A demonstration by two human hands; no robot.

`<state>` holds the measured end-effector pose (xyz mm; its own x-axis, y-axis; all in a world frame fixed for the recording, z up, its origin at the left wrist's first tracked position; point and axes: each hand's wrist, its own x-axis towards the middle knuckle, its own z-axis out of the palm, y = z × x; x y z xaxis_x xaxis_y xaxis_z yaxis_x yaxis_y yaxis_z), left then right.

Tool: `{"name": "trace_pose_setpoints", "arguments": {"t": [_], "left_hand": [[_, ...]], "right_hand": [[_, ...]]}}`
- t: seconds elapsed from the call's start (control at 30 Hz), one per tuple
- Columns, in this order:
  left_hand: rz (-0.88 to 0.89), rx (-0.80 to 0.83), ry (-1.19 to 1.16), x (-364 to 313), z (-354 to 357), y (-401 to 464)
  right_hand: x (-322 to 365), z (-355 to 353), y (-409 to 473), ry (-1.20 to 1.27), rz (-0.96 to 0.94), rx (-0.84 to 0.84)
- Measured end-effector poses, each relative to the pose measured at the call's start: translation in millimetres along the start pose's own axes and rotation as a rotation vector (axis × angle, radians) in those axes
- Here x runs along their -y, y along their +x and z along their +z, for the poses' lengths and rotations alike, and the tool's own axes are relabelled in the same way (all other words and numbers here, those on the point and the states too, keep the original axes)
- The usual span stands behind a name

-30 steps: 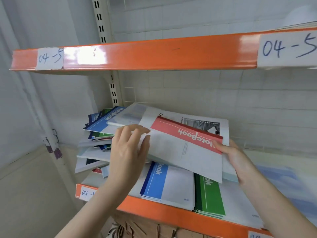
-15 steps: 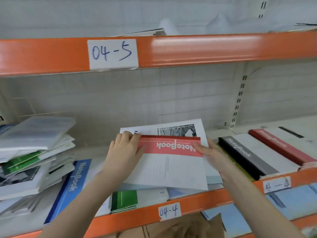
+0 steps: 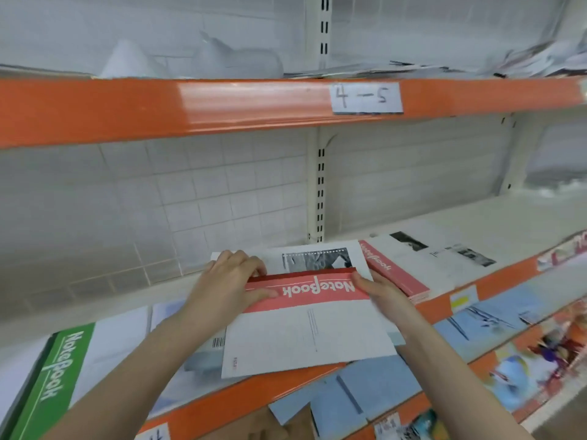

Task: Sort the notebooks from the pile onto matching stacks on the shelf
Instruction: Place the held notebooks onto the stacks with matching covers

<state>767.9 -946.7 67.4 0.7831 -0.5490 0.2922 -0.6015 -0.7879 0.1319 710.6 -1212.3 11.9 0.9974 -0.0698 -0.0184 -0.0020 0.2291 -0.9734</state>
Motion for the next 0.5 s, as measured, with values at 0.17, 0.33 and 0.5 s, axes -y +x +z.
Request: {"name": "trace_pose_setpoints", "arguments": {"t": [0.17,0.33,0.5], "left_hand": [[-0.046,0.162,0.017,-58,16,38],[-0.088,0.258,0.079,-100,26,66],[-0.233,0.082,-0.533,-122,26,83]], "right_hand": [[9,-58,-5,-0.004,0.000,-0.064],[19,-100,-12,-0.115,-0.008,-0.259],[39,-149,-21,0.023,-0.051,-0.541]]}}
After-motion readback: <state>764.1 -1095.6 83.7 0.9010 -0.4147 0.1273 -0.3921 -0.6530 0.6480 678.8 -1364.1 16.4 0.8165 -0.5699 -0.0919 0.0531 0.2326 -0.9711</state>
